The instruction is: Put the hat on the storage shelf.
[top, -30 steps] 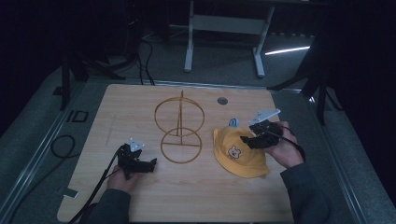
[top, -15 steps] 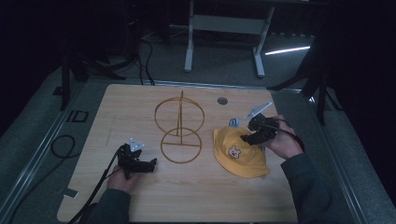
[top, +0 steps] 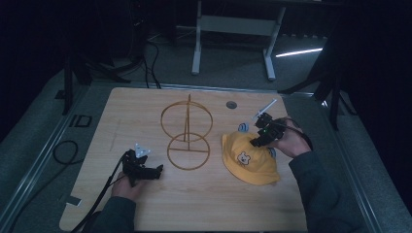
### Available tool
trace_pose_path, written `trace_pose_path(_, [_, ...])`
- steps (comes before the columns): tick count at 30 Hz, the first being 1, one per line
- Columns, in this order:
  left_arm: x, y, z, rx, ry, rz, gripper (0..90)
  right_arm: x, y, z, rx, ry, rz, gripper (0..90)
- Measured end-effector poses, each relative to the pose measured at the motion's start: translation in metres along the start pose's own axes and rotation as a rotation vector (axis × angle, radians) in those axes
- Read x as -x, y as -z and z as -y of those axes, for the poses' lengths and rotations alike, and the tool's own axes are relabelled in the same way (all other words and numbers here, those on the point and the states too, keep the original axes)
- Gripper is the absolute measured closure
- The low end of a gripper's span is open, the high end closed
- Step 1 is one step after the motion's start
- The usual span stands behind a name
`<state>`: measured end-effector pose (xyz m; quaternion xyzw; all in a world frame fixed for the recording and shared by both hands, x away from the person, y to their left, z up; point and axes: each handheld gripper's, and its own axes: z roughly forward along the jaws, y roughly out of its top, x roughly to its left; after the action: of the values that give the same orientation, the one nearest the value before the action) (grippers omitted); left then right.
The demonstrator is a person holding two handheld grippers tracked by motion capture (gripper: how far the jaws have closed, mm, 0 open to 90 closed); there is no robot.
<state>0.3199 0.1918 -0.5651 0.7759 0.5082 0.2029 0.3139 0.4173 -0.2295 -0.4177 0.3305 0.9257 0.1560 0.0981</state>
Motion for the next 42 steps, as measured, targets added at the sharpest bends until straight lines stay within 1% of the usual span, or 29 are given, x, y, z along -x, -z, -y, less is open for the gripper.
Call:
trace_pose_path(1, [0.000, 0.000, 0.000, 0.000, 0.000, 0.000, 1.9, 0.001, -0.001, 0.000, -0.004, -0.009, -0.006, 48.5])
trace_pose_path(2, [0.000, 0.000, 0.000, -0.002, -0.001, 0.000, 1.9, 0.003, -0.002, -0.001, -0.004, -0.026, -0.025, 49.7])
trace_pose_path(4, [0.000, 0.000, 0.000, -0.002, -0.003, 0.000, 1.9, 0.005, -0.002, -0.001, -0.011, -0.041, -0.041, 51.2])
trace_pose_path(5, [0.000, 0.000, 0.000, -0.002, -0.004, 0.000, 1.9, 0.006, -0.002, -0.001, -0.018, -0.045, -0.049, 53.5])
trace_pose_path(6, [0.000, 0.000, 0.000, -0.002, -0.003, -0.001, 1.9, 0.006, -0.003, -0.001, -0.023, -0.048, -0.061, 57.1])
trace_pose_path(8, [0.000, 0.000, 0.000, -0.001, -0.003, 0.000, 1.9, 0.005, -0.004, -0.001, -0.034, -0.039, -0.092, 68.6])
trace_pose_path(9, [0.000, 0.000, 0.000, -0.002, -0.003, 0.000, 1.9, 0.004, -0.006, -0.002, -0.043, -0.031, -0.094, 72.4])
trace_pose_path(11, [0.000, 0.000, 0.000, -0.002, -0.003, 0.000, 1.9, 0.001, -0.007, -0.004, -0.052, -0.012, -0.061, 77.6])
trace_pose_path(12, [0.000, 0.000, 0.000, -0.001, -0.003, 0.000, 1.9, -0.001, -0.007, -0.004, -0.052, 0.001, -0.058, 78.5])
trace_pose_path(15, [0.000, 0.000, 0.000, 0.000, -0.001, -0.001, 1.9, -0.003, -0.005, -0.005, -0.050, 0.021, -0.047, 80.0])
trace_pose_path(20, [0.000, 0.000, 0.000, -0.001, -0.002, 0.000, 1.9, -0.008, 0.004, -0.004, -0.029, 0.065, -0.012, 80.7])
trace_pose_path(21, [0.000, 0.000, 0.000, 0.000, 0.000, -0.001, 1.9, -0.008, 0.006, -0.004, -0.024, 0.073, -0.014, 80.7])
trace_pose_path(25, [0.000, 0.000, 0.000, 0.000, -0.001, -0.001, 1.9, -0.011, 0.014, -0.004, -0.013, 0.097, 0.003, 80.7])
trace_pose_path(29, [0.000, 0.000, 0.000, 0.000, 0.000, -0.001, 1.9, -0.013, 0.018, -0.004, 0.001, 0.115, -0.002, 80.7])
trace_pose_path(30, [0.000, 0.000, 0.000, 0.001, 0.000, 0.000, 1.9, -0.013, 0.020, -0.003, 0.007, 0.133, -0.006, 80.7])
trace_pose_path(33, [0.000, 0.000, 0.000, 0.001, 0.000, -0.001, 1.9, -0.014, 0.021, -0.002, 0.007, 0.132, -0.008, 80.7])
trace_pose_path(34, [0.000, 0.000, 0.000, 0.001, 0.000, -0.001, 1.9, -0.014, 0.022, -0.002, 0.008, 0.142, -0.010, 80.7])
trace_pose_path(35, [0.000, 0.000, 0.000, 0.001, 0.000, -0.001, 1.9, -0.014, 0.027, 0.000, 0.031, 0.151, -0.016, 80.7])
trace_pose_path(37, [0.000, 0.000, 0.000, 0.001, 0.000, 0.000, 1.9, -0.014, 0.029, 0.001, 0.039, 0.152, -0.020, 80.7])
trace_pose_path(42, [0.000, 0.000, 0.000, -0.002, -0.001, 0.000, 1.9, -0.014, 0.041, 0.003, 0.075, 0.157, -0.017, 80.6])
